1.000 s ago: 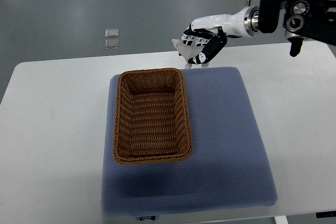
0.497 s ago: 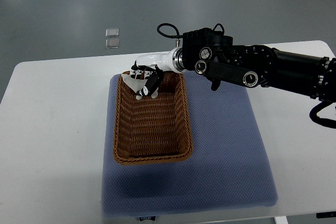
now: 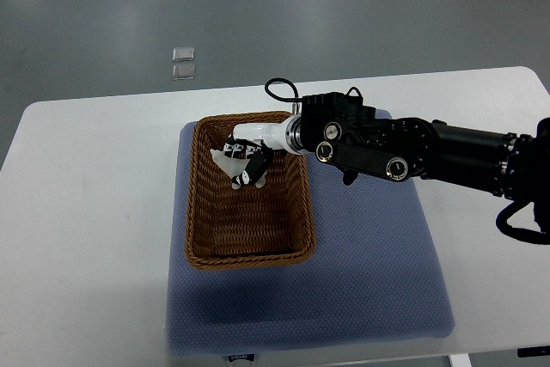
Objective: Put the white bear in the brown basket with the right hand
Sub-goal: 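Carry the bear over the wicker basket and lower it inside, then open the right hand to release the bear and withdraw upward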
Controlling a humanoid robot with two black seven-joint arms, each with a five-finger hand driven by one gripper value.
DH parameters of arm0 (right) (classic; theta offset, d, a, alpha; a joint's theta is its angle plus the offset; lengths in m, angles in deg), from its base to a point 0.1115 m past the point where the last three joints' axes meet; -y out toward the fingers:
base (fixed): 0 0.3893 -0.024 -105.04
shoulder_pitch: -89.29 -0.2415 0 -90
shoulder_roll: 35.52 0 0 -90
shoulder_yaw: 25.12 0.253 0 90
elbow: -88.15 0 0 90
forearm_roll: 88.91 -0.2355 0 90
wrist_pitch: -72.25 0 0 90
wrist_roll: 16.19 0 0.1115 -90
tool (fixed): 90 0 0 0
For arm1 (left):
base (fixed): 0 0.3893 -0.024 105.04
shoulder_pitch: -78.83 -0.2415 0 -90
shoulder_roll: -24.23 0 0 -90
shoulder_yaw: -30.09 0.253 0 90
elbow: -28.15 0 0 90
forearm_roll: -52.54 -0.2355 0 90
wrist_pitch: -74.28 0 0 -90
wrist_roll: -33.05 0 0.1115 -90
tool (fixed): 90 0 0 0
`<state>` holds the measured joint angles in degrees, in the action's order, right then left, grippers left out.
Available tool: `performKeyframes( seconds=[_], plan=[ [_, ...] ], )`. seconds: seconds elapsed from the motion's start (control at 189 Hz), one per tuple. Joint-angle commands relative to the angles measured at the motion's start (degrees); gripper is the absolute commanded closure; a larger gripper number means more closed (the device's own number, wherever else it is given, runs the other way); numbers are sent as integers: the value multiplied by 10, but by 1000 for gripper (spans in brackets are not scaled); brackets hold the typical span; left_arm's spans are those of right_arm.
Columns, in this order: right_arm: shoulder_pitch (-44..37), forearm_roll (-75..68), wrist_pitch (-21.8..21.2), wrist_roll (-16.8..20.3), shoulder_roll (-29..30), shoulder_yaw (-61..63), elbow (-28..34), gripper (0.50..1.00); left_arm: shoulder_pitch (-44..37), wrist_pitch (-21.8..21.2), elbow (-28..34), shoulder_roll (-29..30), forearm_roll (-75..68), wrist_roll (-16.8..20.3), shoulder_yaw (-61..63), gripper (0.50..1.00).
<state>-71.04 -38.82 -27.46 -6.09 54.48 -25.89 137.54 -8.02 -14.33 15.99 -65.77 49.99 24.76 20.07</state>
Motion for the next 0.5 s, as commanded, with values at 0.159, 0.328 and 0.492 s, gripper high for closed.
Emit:
performKeyframes(
  seconds=[0.159,0.328,0.492],
  plan=[
    [3,-1,0,0,0,1,0,771,-1,0,3,0,0,0,0,500],
    [1,-3,-6,0,0,6,1,701,-1,0,4,0,1,0,0,500],
    [-13,-11,-6,0,-2,13,3,642,-1,0,4,0,1,0,1,500]
  ],
)
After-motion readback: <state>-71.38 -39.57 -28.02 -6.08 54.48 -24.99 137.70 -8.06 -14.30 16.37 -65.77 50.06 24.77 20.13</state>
